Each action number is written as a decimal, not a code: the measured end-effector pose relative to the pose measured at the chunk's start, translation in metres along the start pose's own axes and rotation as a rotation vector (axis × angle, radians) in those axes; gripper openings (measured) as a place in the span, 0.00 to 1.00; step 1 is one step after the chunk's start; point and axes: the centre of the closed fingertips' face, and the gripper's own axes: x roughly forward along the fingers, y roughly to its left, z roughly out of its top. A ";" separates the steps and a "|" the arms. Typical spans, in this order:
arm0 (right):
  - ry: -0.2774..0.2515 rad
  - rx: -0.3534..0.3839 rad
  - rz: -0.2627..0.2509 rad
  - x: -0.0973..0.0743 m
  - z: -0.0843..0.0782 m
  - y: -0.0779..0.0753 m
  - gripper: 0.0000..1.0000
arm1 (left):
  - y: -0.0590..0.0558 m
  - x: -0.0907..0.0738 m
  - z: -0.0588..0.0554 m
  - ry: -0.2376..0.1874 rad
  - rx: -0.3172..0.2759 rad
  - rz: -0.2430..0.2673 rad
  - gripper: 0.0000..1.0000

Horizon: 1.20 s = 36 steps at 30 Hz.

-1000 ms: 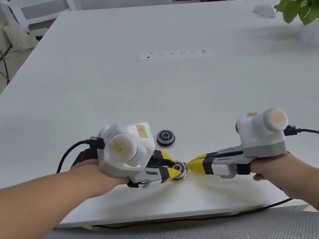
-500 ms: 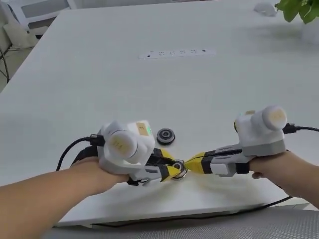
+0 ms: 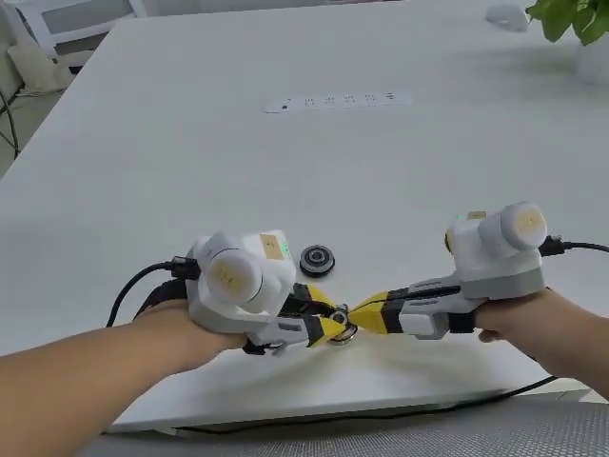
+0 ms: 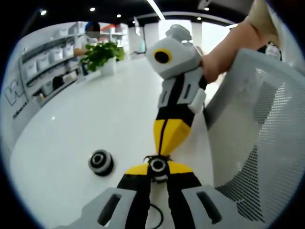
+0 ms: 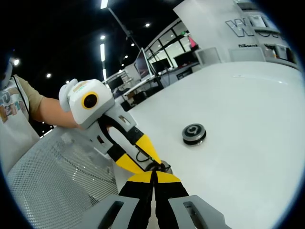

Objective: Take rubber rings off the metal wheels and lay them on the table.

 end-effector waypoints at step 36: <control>-0.007 -0.126 0.019 -0.002 0.007 0.005 0.00 | -0.001 -0.012 0.005 0.000 -0.041 -0.013 0.14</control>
